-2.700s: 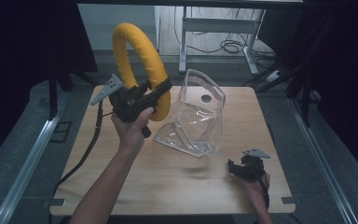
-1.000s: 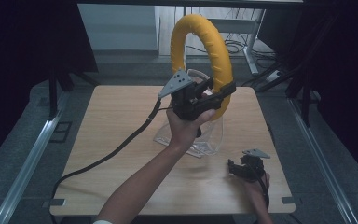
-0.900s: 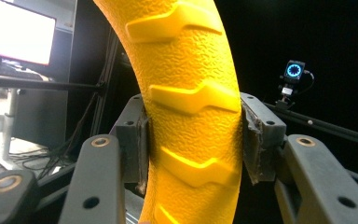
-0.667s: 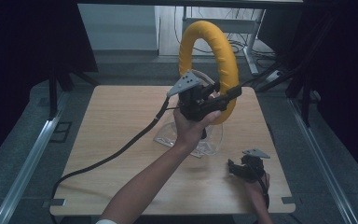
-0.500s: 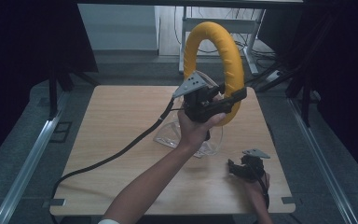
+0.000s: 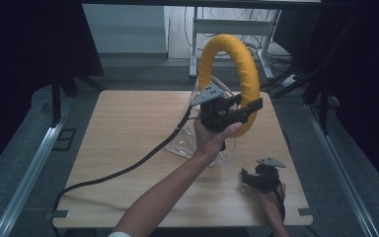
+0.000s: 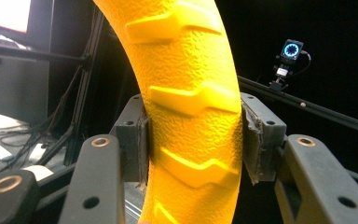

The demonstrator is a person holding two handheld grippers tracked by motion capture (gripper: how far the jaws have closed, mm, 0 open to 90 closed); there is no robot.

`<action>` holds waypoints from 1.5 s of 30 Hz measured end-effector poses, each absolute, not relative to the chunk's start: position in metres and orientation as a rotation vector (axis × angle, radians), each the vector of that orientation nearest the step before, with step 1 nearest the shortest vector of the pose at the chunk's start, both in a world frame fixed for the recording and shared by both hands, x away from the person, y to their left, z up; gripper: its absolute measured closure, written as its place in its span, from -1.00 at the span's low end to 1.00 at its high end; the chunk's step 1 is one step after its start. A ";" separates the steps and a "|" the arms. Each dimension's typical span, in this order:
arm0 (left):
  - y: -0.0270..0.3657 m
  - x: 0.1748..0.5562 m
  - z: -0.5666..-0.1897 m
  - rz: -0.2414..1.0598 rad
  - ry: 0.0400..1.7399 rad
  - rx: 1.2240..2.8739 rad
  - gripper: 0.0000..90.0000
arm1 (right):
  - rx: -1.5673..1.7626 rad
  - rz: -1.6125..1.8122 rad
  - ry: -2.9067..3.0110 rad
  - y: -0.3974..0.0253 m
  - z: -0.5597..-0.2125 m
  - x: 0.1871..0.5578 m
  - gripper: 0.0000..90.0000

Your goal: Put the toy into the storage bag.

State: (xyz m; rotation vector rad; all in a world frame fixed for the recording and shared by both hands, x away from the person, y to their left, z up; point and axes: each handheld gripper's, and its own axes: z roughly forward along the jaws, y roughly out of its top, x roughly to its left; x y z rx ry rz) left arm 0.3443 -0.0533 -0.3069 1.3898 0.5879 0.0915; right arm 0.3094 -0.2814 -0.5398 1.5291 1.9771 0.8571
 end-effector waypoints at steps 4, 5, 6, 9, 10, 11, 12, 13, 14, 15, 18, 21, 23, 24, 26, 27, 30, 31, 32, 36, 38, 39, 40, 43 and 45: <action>-0.055 0.347 -0.319 0.075 0.610 1.408 0.11 | 1.524 0.858 1.976 -0.281 -0.540 0.309 -0.50; -0.055 0.347 -0.319 0.075 0.610 1.408 0.11 | 1.524 0.858 1.976 -0.281 -0.540 0.309 -0.50; -0.054 0.348 -0.321 0.074 0.614 1.410 0.11 | 1.524 0.858 1.976 -0.281 -0.540 0.309 -0.50; -0.053 0.351 -0.328 0.074 0.633 1.409 0.11 | 1.523 0.858 1.976 -0.281 -0.540 0.309 -0.50; -0.051 0.353 -0.330 0.076 0.636 1.410 0.11 | 1.520 0.857 1.977 -0.282 -0.540 0.310 -0.50; -0.051 0.354 -0.332 0.071 0.646 1.404 0.11 | 1.523 0.858 1.976 -0.281 -0.540 0.309 -0.50; -0.049 0.355 -0.335 0.066 0.652 1.401 0.11 | 1.523 0.858 1.976 -0.281 -0.540 0.309 -0.50; -0.047 0.356 -0.338 0.063 0.659 1.400 0.11 | 1.524 0.858 1.976 -0.281 -0.540 0.309 -0.50; -0.043 0.361 -0.344 0.048 0.681 1.390 0.11 | 1.521 0.857 1.977 -0.282 -0.540 0.309 -0.50; -0.043 0.361 -0.344 0.048 0.681 1.390 0.11 | 1.521 0.857 1.977 -0.282 -0.540 0.309 -0.50; -0.037 0.365 -0.353 0.046 0.716 1.392 0.11 | 1.525 0.857 1.976 -0.281 -0.540 0.309 -0.51; -0.035 0.366 -0.360 0.045 0.725 1.400 0.11 | 1.525 0.857 1.976 -0.281 -0.540 0.309 -0.51; -0.034 0.367 -0.364 0.044 0.733 1.404 0.11 | 1.520 0.855 1.977 -0.281 -0.540 0.309 -0.51; -0.034 0.367 -0.366 0.043 0.738 1.405 0.11 | 1.520 0.855 1.977 -0.281 -0.540 0.309 -0.51; -0.034 0.369 -0.373 0.025 0.758 1.398 0.11 | 1.524 0.856 1.977 -0.281 -0.540 0.309 -0.51; -0.034 0.369 -0.373 0.025 0.758 1.398 0.11 | 1.524 0.856 1.977 -0.281 -0.540 0.309 -0.51; -0.033 0.372 -0.382 0.021 0.779 1.404 0.11 | 1.527 0.858 1.978 -0.281 -0.540 0.309 -0.50; -0.032 0.373 -0.384 0.024 0.788 1.407 0.11 | 1.527 0.858 1.978 -0.281 -0.540 0.309 -0.50; -0.032 0.373 -0.387 0.022 0.795 1.412 0.11 | 1.527 0.857 1.978 -0.281 -0.540 0.309 -0.50; -0.034 0.375 -0.396 0.021 0.813 1.427 0.11 | 1.525 0.857 1.980 -0.281 -0.540 0.309 -0.50; -0.035 0.377 -0.402 0.015 0.823 1.433 0.11 | 1.523 0.856 1.980 -0.281 -0.540 0.309 -0.50; -0.035 0.377 -0.402 0.015 0.823 1.433 0.11 | 1.523 0.856 1.980 -0.281 -0.540 0.309 -0.50; -0.035 0.377 -0.403 0.012 0.828 1.429 0.11 | 1.523 0.856 1.980 -0.281 -0.540 0.309 -0.50; -0.032 0.380 -0.408 0.004 0.839 1.426 0.11 | 1.522 0.856 1.981 -0.281 -0.540 0.309 -0.50; -0.028 0.382 -0.414 0.000 0.848 1.416 0.11 | 1.522 0.857 1.981 -0.281 -0.540 0.309 -0.50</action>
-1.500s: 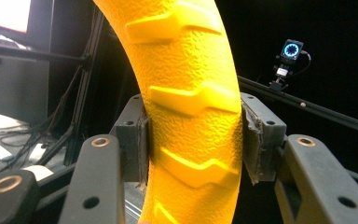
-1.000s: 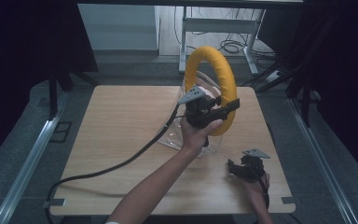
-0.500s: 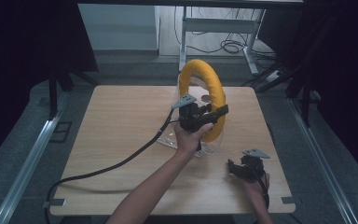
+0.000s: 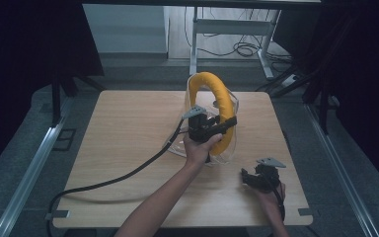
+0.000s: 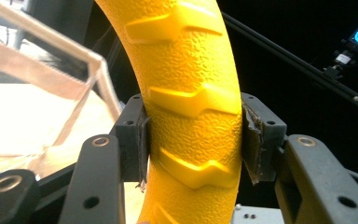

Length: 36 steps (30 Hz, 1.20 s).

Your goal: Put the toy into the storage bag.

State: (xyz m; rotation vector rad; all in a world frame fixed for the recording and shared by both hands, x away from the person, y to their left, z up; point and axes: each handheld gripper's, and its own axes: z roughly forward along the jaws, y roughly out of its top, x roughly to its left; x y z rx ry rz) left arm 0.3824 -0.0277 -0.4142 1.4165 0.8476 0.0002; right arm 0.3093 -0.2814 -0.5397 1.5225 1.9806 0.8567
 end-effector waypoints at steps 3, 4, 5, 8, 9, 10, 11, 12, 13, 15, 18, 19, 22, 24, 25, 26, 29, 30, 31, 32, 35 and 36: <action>-0.026 0.382 -0.415 -0.005 0.846 1.411 0.11 | 1.523 0.857 1.981 -0.281 -0.540 0.309 -0.50; -0.025 0.382 -0.414 -0.005 0.844 1.415 0.11 | 1.523 0.856 1.980 -0.281 -0.540 0.309 -0.50; -0.024 0.382 -0.414 -0.006 0.845 1.414 0.11 | 1.523 0.856 1.980 -0.281 -0.540 0.309 -0.51; -0.023 0.382 -0.414 0.000 0.846 1.422 0.10 | 1.520 0.854 1.981 -0.281 -0.540 0.309 -0.51; -0.023 0.382 -0.414 0.000 0.846 1.422 0.10 | 1.520 0.854 1.981 -0.281 -0.540 0.309 -0.51; -0.023 0.382 -0.414 -0.001 0.849 1.425 0.10 | 1.520 0.854 1.981 -0.281 -0.540 0.309 -0.50; -0.023 0.381 -0.413 0.013 0.848 1.428 0.09 | 1.521 0.855 1.981 -0.281 -0.540 0.309 -0.51; -0.023 0.381 -0.413 0.013 0.848 1.428 0.08 | 1.522 0.855 1.980 -0.281 -0.540 0.309 -0.50; -0.023 0.381 -0.412 0.025 0.850 1.432 0.08 | 1.522 0.855 1.980 -0.281 -0.540 0.309 -0.50; -0.023 0.382 -0.411 0.024 0.851 1.432 0.01 | 1.520 0.854 1.981 -0.281 -0.540 0.309 -0.51; -0.020 0.383 -0.409 0.007 0.863 1.422 -0.13 | 1.521 0.855 1.981 -0.281 -0.540 0.309 -0.51; -0.019 0.383 -0.408 0.005 0.862 1.424 -0.21 | 1.516 0.853 1.984 -0.281 -0.540 0.309 -0.51; -0.015 0.380 -0.404 0.015 0.847 1.429 -0.27 | 1.514 0.852 1.985 -0.282 -0.540 0.309 -0.51; -0.014 0.379 -0.402 0.018 0.841 1.432 -0.28 | 1.517 0.854 1.985 -0.282 -0.540 0.309 -0.50; -0.013 0.378 -0.401 0.024 0.835 1.436 -0.29 | 1.513 0.851 1.985 -0.282 -0.540 0.309 -0.51; -0.012 0.376 -0.400 0.029 0.829 1.437 -0.29 | 1.512 0.851 1.985 -0.282 -0.540 0.309 -0.51; -0.002 0.372 -0.397 0.019 0.811 1.434 -0.30 | 1.515 0.851 1.987 -0.282 -0.540 0.309 -0.51; 0.001 0.372 -0.397 0.020 0.814 1.432 -0.31 | 1.514 0.850 1.987 -0.282 -0.540 0.309 -0.51; 0.006 0.372 -0.397 0.033 0.817 1.438 -0.31 | 1.514 0.851 1.986 -0.282 -0.540 0.309 -0.50; 0.006 0.372 -0.397 0.033 0.817 1.438 -0.31 | 1.513 0.851 1.986 -0.282 -0.540 0.309 -0.50; 0.021 0.370 -0.398 0.040 0.816 1.446 -0.30 | 1.514 0.851 1.985 -0.281 -0.540 0.309 -0.51; 0.026 0.369 -0.398 0.045 0.817 1.447 -0.30 | 1.514 0.851 1.985 -0.281 -0.540 0.309 -0.51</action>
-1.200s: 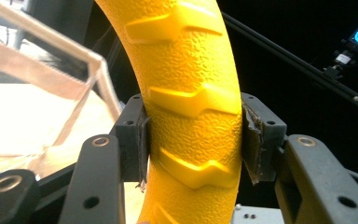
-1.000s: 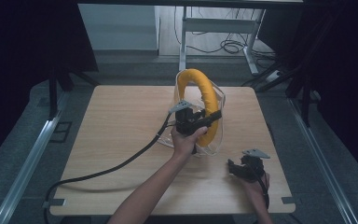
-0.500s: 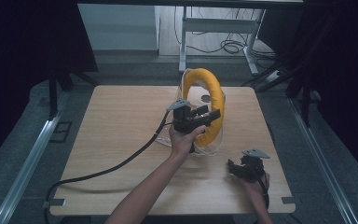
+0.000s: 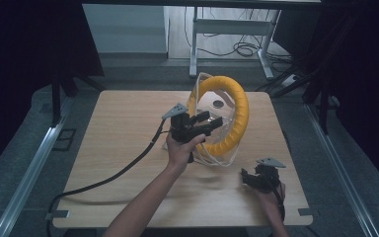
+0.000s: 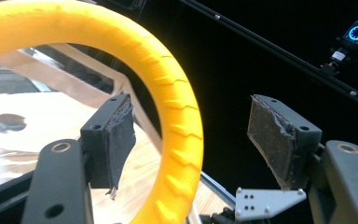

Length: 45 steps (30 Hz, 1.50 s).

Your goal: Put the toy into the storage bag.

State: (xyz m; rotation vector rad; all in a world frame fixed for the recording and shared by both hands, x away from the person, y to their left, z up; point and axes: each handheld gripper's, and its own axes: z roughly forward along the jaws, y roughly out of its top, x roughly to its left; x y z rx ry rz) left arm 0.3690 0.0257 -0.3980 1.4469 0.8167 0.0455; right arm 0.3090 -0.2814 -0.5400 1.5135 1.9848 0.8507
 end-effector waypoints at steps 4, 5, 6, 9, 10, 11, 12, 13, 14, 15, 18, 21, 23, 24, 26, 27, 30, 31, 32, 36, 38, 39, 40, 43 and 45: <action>0.046 0.364 -0.400 0.055 0.812 1.462 -0.30 | 1.513 0.847 1.983 -0.281 -0.540 0.309 -0.51; 0.051 0.362 -0.401 0.059 0.813 1.460 -0.30 | 1.513 0.847 1.983 -0.281 -0.540 0.309 -0.51; 0.057 0.361 -0.402 0.058 0.813 1.461 -0.30 | 1.513 0.846 1.983 -0.281 -0.540 0.309 -0.51; 0.071 0.355 -0.404 0.075 0.816 1.476 -0.30 | 1.514 0.846 1.982 -0.281 -0.540 0.309 -0.51; 0.076 0.353 -0.405 0.080 0.820 1.483 -0.30 | 1.514 0.847 1.981 -0.281 -0.540 0.309 -0.51; 0.081 0.351 -0.407 0.078 0.823 1.484 -0.30 | 1.513 0.847 1.981 -0.281 -0.540 0.309 -0.51; 0.085 0.349 -0.408 0.076 0.825 1.485 -0.30 | 1.513 0.845 1.982 -0.281 -0.540 0.309 -0.51; 0.089 0.347 -0.410 0.075 0.829 1.491 -0.30 | 1.514 0.846 1.983 -0.281 -0.540 0.309 -0.51; 0.094 0.346 -0.412 0.077 0.828 1.500 -0.30 | 1.515 0.848 1.982 -0.281 -0.540 0.309 -0.51; 0.098 0.344 -0.414 0.077 0.831 1.508 -0.30 | 1.515 0.850 1.982 -0.281 -0.540 0.309 -0.51; 0.112 0.342 -0.420 0.077 0.843 1.522 -0.30 | 1.516 0.848 1.980 -0.281 -0.540 0.309 -0.51; 0.124 0.341 -0.425 0.091 0.859 1.531 -0.30 | 1.520 0.851 1.979 -0.281 -0.540 0.309 -0.52; 0.130 0.342 -0.428 0.089 0.869 1.536 -0.30 | 1.520 0.850 1.978 -0.281 -0.540 0.309 -0.52; 0.133 0.342 -0.429 0.089 0.876 1.533 -0.30 | 1.521 0.850 1.977 -0.281 -0.540 0.309 -0.52; 0.137 0.341 -0.430 0.085 0.885 1.523 -0.30 | 1.522 0.849 1.977 -0.281 -0.540 0.309 -0.52; 0.138 0.341 -0.430 0.088 0.885 1.523 -0.30 | 1.523 0.848 1.976 -0.281 -0.540 0.309 -0.52; 0.140 0.342 -0.431 0.083 0.890 1.520 -0.29 | 1.523 0.847 1.974 -0.280 -0.540 0.309 -0.51; 0.140 0.342 -0.431 0.086 0.889 1.523 -0.29 | 1.523 0.847 1.975 -0.280 -0.540 0.309 -0.52; 0.140 0.342 -0.431 0.086 0.889 1.523 -0.29 | 1.523 0.847 1.975 -0.280 -0.540 0.309 -0.52; 0.141 0.341 -0.431 0.095 0.889 1.543 -0.30 | 1.527 0.850 1.975 -0.281 -0.540 0.309 -0.52; 0.143 0.337 -0.433 0.079 0.887 1.555 -0.29 | 1.521 0.849 1.975 -0.281 -0.540 0.309 -0.52; 0.143 0.337 -0.433 0.079 0.887 1.555 -0.29 | 1.521 0.849 1.975 -0.281 -0.540 0.309 -0.52; 0.145 0.335 -0.435 0.073 0.889 1.556 -0.29 | 1.532 0.849 1.972 -0.281 -0.540 0.310 -0.54; 0.152 0.330 -0.440 0.085 0.897 1.569 -0.30 | 1.540 0.845 1.970 -0.281 -0.540 0.310 -0.58; 0.161 0.324 -0.446 0.101 0.900 1.586 -0.30 | 1.551 0.838 1.962 -0.281 -0.540 0.311 -0.61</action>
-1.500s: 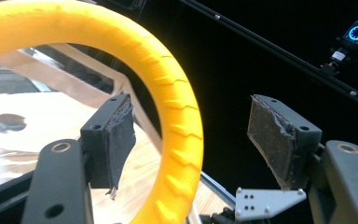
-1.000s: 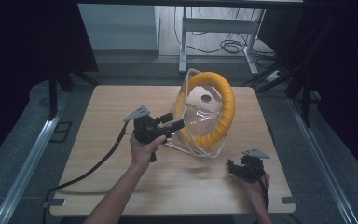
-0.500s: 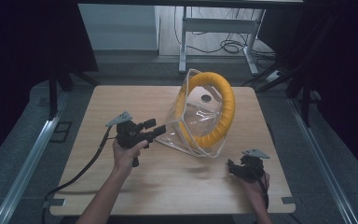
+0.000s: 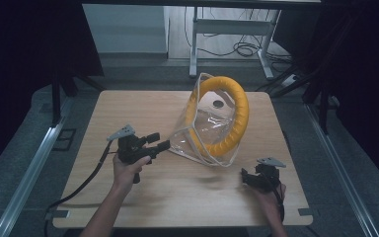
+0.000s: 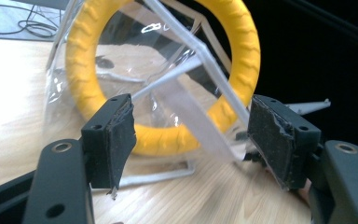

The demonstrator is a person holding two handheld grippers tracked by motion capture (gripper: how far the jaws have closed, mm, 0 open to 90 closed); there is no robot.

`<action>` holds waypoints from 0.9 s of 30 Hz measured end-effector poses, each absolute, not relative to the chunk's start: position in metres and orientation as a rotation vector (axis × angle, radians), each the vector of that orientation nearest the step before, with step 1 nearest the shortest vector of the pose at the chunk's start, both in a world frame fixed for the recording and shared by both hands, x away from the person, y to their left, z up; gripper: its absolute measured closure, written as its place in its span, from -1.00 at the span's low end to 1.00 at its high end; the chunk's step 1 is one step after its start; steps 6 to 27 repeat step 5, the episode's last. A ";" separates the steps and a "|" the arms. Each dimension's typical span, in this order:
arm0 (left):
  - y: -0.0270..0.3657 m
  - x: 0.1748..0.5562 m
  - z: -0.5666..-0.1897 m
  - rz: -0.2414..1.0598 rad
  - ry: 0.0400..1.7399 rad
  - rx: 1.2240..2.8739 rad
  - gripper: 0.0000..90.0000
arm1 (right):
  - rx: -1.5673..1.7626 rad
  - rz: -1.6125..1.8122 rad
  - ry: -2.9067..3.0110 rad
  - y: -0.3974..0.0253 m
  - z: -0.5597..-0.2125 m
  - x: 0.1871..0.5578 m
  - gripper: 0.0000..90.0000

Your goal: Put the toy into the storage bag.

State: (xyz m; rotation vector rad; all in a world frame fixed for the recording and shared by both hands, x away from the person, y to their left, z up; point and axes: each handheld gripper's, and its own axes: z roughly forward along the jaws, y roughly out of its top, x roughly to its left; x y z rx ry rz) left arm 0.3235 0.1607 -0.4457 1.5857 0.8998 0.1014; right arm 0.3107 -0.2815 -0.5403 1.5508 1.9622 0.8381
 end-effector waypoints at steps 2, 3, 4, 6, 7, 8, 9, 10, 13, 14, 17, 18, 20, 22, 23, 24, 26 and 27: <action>0.168 0.319 -0.450 0.113 0.905 1.587 -0.30 | 1.555 0.836 1.960 -0.281 -0.540 0.311 -0.63; 0.172 0.317 -0.452 0.121 0.915 1.581 -0.30 | 1.559 0.835 1.957 -0.281 -0.540 0.311 -0.63; 0.172 0.317 -0.452 0.121 0.915 1.581 -0.30 | 1.560 0.834 1.956 -0.281 -0.540 0.311 -0.64; 0.175 0.318 -0.453 0.117 0.923 1.589 -0.30 | 1.560 0.834 1.956 -0.281 -0.540 0.311 -0.64; 0.175 0.318 -0.453 0.117 0.923 1.589 -0.30 | 1.560 0.834 1.956 -0.281 -0.540 0.311 -0.64; 0.175 0.318 -0.453 0.117 0.923 1.589 -0.30 | 1.560 0.834 1.956 -0.281 -0.540 0.311 -0.64; 0.175 0.318 -0.453 0.117 0.923 1.589 -0.30 | 1.560 0.834 1.956 -0.281 -0.540 0.311 -0.64; 0.175 0.318 -0.453 0.117 0.923 1.589 -0.30 | 1.560 0.834 1.956 -0.281 -0.540 0.311 -0.64; 0.175 0.318 -0.453 0.117 0.923 1.589 -0.30 | 1.560 0.834 1.956 -0.281 -0.540 0.311 -0.64; 0.175 0.318 -0.453 0.117 0.923 1.589 -0.30 | 1.560 0.834 1.956 -0.281 -0.540 0.311 -0.64; 0.175 0.318 -0.453 0.117 0.923 1.589 -0.30 | 1.560 0.834 1.956 -0.281 -0.540 0.311 -0.64; 0.175 0.318 -0.453 0.117 0.923 1.589 -0.30 | 1.560 0.834 1.956 -0.281 -0.540 0.311 -0.64; 0.175 0.318 -0.453 0.117 0.923 1.589 -0.30 | 1.560 0.834 1.956 -0.281 -0.540 0.311 -0.64; 0.175 0.318 -0.453 0.117 0.923 1.589 -0.30 | 1.560 0.834 1.956 -0.281 -0.540 0.311 -0.64; 0.175 0.318 -0.453 0.117 0.923 1.589 -0.30 | 1.560 0.834 1.956 -0.281 -0.540 0.311 -0.64; 0.175 0.318 -0.453 0.117 0.923 1.589 -0.30 | 1.560 0.834 1.956 -0.281 -0.540 0.311 -0.64; 0.175 0.318 -0.453 0.117 0.923 1.589 -0.30 | 1.560 0.834 1.956 -0.281 -0.540 0.311 -0.64; 0.175 0.318 -0.453 0.117 0.923 1.589 -0.30 | 1.560 0.834 1.956 -0.281 -0.540 0.311 -0.64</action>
